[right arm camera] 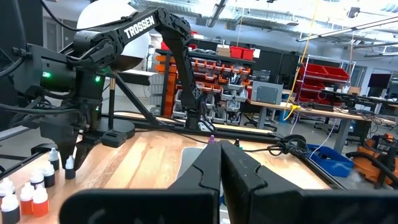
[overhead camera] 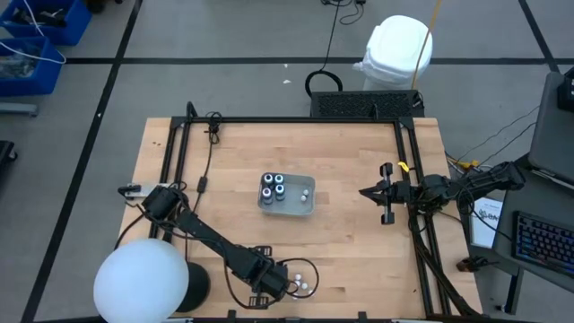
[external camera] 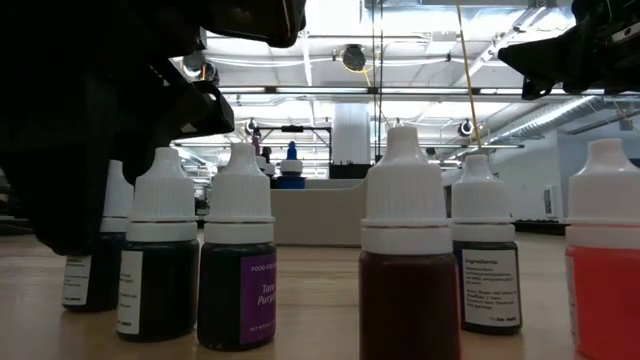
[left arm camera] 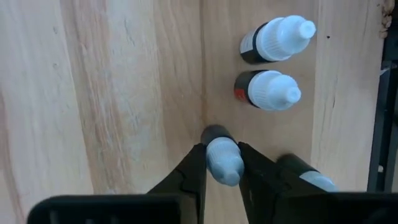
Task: Pick & Place food coloring
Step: Put the small black food coloring bottle into the gray bin
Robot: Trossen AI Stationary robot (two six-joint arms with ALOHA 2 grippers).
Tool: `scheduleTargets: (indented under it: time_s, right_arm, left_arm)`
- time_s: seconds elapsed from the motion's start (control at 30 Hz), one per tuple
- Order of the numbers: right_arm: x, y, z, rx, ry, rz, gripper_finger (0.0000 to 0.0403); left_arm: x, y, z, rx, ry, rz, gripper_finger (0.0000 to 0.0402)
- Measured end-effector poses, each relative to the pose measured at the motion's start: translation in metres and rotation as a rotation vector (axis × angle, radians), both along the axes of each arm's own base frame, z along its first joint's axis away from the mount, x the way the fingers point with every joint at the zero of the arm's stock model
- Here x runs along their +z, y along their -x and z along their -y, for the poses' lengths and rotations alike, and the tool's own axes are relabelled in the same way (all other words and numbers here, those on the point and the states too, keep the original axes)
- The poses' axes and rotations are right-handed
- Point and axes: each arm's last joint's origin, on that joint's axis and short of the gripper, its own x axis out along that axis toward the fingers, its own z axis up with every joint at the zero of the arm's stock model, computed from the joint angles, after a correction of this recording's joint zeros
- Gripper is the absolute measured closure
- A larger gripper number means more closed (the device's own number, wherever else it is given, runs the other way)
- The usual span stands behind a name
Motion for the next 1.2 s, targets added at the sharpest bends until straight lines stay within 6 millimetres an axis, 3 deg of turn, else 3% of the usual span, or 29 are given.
scheduleTargets:
  time_s: [0.17,0.33,0.6,0.87,1.0,1.2]
  right_arm:
    - [0.000,0.000,0.000,0.000,0.000,0.000,0.0403]
    - [0.000,0.000,0.000,0.000,0.000,0.000,0.0403]
    - [0.000,0.000,0.000,0.000,0.000,0.000,0.0403]
    - [0.000,0.000,0.000,-0.001,0.008,0.001,0.0403]
    - [0.000,0.000,0.000,-0.002,0.008,0.000,0.0403]
    - [0.000,0.000,0.000,-0.004,0.012,-0.005,0.0403]
  left_arm:
    - [0.007,-0.004,-0.009,-0.002,0.021,0.005,0.0320]
    - [0.035,-0.007,-0.027,-0.015,0.039,0.063,0.0326]
    - [0.080,-0.016,-0.088,0.061,-0.023,0.182,0.0323]
    - [0.111,-0.048,-0.144,0.078,-0.125,0.287,0.0330]
    - [0.116,-0.063,-0.169,0.069,-0.209,0.316,0.0330]
    - [0.087,-0.077,-0.198,0.110,-0.255,0.237,0.0330]
